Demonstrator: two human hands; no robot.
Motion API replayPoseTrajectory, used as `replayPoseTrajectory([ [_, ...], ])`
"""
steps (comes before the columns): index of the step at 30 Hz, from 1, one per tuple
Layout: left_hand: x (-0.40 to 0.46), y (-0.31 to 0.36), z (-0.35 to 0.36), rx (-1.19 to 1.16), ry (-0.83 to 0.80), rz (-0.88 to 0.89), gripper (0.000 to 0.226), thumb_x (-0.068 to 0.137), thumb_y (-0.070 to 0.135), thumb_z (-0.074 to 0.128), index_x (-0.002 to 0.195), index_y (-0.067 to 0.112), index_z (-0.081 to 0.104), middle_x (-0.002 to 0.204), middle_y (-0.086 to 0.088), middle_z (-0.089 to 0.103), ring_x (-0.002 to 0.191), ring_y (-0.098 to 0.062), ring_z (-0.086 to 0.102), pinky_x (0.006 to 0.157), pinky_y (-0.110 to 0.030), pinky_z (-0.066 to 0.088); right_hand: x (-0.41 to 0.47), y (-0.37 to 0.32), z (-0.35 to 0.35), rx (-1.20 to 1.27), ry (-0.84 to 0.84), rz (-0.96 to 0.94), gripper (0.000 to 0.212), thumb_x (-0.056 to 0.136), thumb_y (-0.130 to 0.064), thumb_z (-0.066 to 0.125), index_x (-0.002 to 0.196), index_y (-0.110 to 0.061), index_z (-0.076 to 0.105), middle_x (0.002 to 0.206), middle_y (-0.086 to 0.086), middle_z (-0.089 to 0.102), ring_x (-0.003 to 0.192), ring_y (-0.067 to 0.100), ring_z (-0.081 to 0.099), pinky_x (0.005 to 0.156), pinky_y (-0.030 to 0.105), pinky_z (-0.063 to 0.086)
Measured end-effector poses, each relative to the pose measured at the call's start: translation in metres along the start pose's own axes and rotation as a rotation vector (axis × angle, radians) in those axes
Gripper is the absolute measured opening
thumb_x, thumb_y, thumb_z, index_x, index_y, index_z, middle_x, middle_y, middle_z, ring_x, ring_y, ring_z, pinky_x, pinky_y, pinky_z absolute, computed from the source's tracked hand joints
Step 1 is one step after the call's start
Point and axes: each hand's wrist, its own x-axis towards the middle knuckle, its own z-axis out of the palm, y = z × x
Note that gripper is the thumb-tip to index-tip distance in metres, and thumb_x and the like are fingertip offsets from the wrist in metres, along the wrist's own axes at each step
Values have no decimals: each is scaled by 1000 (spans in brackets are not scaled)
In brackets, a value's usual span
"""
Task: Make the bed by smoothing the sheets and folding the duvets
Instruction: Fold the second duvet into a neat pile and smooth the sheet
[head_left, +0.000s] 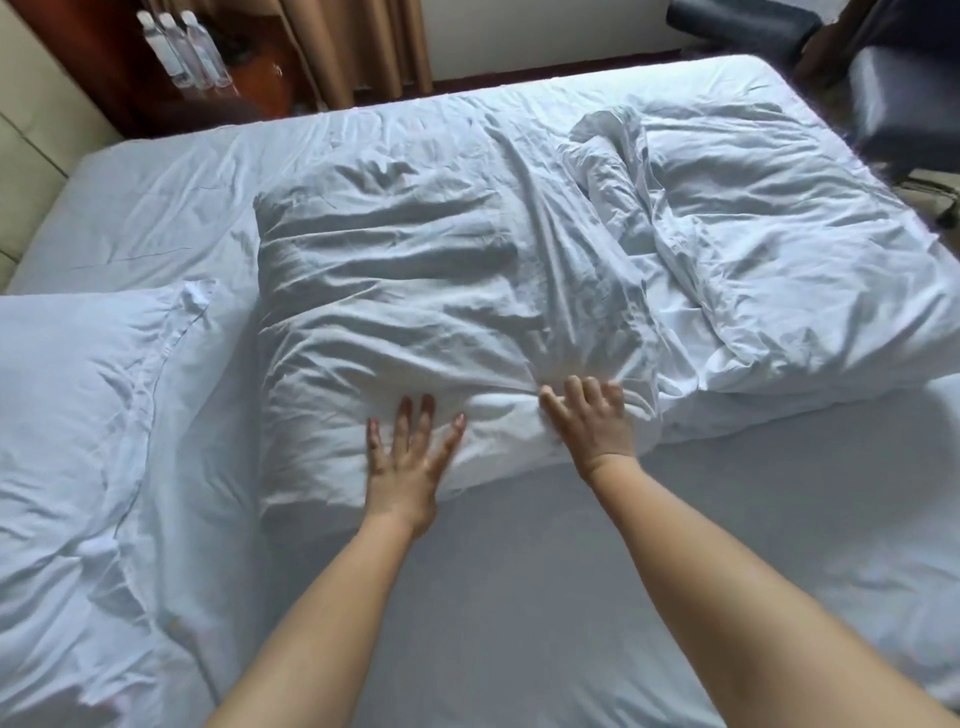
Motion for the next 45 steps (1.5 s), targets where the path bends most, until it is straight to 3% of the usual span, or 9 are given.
replayPoseTrajectory([
  [4,14,-5,-17,-89,10,35,124,62,52,75,144,43,-19,161,-4,-3,145,-20,-8,110,-61,-8,38,13,-26,-43,134,-42,21,74,-2,53,69,-21,57,58,2,48,50,22,47,60,34,27],
  [9,21,3,-29,-67,-77,-79,125,73,37,72,137,40,-36,154,-5,-26,147,-28,-12,112,-61,-8,48,22,-32,-39,275,-68,21,85,-1,47,75,-20,48,61,2,48,53,22,48,59,34,29],
  [15,1,8,-17,-148,-313,9,83,67,78,5,138,46,-23,157,-1,-25,144,-22,-24,105,-55,-26,-1,-9,-20,167,-652,70,45,71,-20,70,113,-19,54,107,8,55,101,29,52,88,39,40],
  [21,41,9,-52,-275,-172,-100,58,95,55,10,151,41,4,161,-1,7,148,-23,1,114,-54,-10,37,-1,-49,438,-840,22,81,81,-68,48,149,-36,17,150,6,16,141,28,10,117,46,1],
  [25,64,3,-58,-307,248,-22,48,89,31,34,135,22,39,132,-13,55,118,-33,54,102,-50,36,46,-4,-48,505,-707,-14,87,71,-83,8,149,-46,3,160,0,-7,147,21,-9,117,42,-11],
  [30,77,-12,-50,-225,-125,-228,57,99,49,23,152,33,9,161,-8,1,148,-24,0,118,-47,-4,34,2,-30,425,-816,18,74,84,-70,7,150,-39,21,162,2,-1,148,18,-4,118,43,-9],
  [34,89,-26,-60,-250,-136,-237,55,101,48,21,152,37,6,161,-1,-5,148,-20,-7,118,-49,-6,72,-2,-33,429,-512,53,69,88,-50,13,135,-18,51,150,9,38,142,29,28,117,41,6],
  [38,130,-45,-81,-296,-158,-263,55,101,49,19,151,40,-1,160,3,-17,147,-19,-14,117,-50,-8,131,1,-31,436,-583,51,56,102,-44,23,154,-28,9,162,2,-5,148,24,-7,119,40,-5],
  [45,209,-73,-86,-278,-226,-263,53,100,52,15,150,43,-1,159,4,-18,147,-19,-16,115,-55,-9,216,-8,10,428,-642,16,58,101,-46,22,153,-34,-1,160,0,-13,148,18,-11,118,41,-8],
])
